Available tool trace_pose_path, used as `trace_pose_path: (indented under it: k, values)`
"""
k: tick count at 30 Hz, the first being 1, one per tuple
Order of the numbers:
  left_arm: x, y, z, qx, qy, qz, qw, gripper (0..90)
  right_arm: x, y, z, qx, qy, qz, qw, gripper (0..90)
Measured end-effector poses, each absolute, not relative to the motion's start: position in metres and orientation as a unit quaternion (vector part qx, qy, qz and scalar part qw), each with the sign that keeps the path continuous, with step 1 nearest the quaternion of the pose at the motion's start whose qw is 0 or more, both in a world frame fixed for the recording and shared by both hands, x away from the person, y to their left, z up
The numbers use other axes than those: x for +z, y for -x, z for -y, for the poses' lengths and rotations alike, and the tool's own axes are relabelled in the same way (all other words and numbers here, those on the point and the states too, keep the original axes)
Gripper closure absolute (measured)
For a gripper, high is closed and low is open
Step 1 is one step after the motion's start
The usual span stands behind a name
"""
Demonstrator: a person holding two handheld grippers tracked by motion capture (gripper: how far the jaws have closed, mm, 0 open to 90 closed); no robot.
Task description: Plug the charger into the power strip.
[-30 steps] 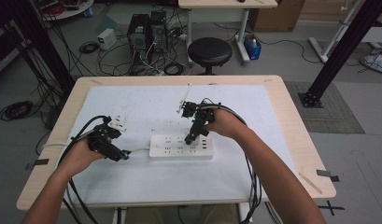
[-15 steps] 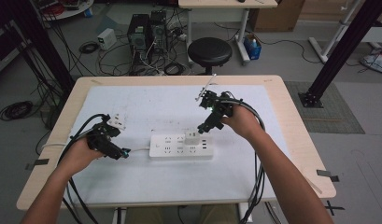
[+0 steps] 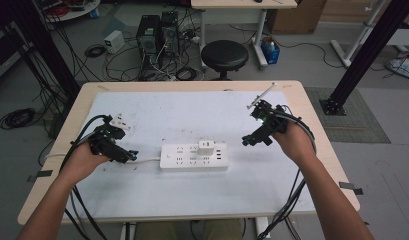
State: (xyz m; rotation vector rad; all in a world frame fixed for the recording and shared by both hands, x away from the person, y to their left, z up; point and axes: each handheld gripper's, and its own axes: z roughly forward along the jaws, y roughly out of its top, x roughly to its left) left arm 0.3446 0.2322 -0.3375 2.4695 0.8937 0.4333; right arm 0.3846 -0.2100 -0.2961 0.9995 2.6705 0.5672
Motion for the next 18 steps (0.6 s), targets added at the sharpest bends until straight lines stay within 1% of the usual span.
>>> trace_pose_path:
  k: [9, 18]
  values:
    - [-0.335, -0.342, -0.237, 0.164, -0.894, -0.341, 0.240, 21.3, -0.299, -0.367, 0.239, 0.200, -0.367, -0.900, 0.123, 1.0]
    - [-0.337, -0.342, -0.243, 0.167, -0.888, -0.350, 0.248, 21.3, -0.314, -0.365, 0.246, 0.202, -0.370, -0.899, 0.115, 1.0]
